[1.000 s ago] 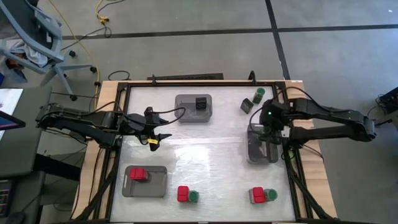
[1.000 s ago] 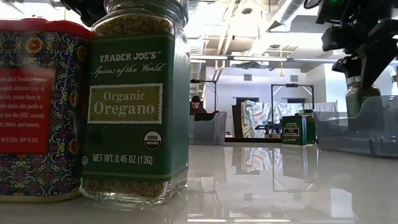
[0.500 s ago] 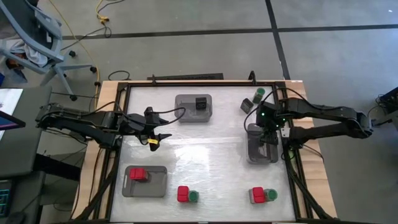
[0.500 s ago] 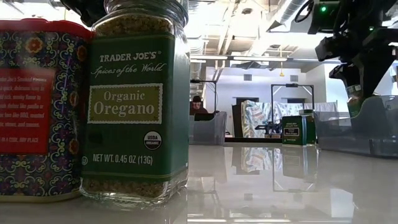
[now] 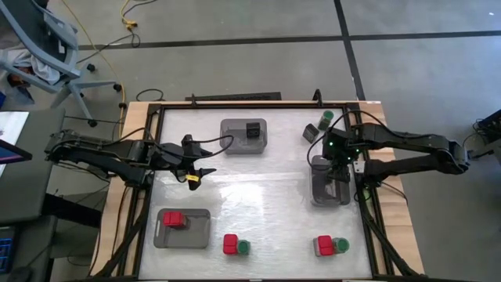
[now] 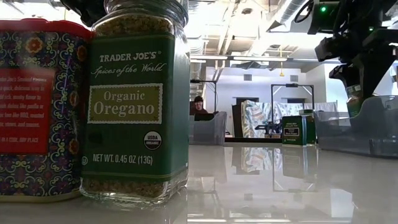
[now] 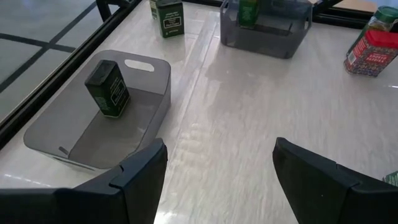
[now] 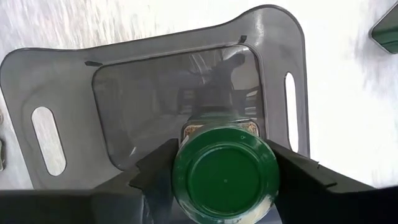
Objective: Sort spices by type
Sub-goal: Put the middle green seasoning bottle into the middle right black transparent bin
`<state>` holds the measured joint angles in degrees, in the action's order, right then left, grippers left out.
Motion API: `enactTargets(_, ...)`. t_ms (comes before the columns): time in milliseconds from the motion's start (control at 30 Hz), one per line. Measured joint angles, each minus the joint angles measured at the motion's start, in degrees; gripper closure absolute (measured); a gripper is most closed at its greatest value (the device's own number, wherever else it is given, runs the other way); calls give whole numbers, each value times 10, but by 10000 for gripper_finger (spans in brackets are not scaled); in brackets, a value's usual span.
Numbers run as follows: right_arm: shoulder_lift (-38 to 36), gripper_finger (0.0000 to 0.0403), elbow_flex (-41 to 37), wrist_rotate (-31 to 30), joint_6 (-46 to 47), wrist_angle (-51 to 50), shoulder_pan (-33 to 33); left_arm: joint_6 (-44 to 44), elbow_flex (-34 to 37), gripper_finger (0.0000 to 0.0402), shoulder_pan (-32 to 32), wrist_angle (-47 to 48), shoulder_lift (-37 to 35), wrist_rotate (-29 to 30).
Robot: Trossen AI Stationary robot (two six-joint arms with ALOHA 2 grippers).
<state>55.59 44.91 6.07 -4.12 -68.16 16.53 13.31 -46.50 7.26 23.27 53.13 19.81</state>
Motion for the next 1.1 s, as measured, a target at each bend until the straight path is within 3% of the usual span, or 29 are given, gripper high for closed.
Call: enactTargets(1100,-1,163,10,-2,-3,-24,0,0,0,122,0,0,0,0)
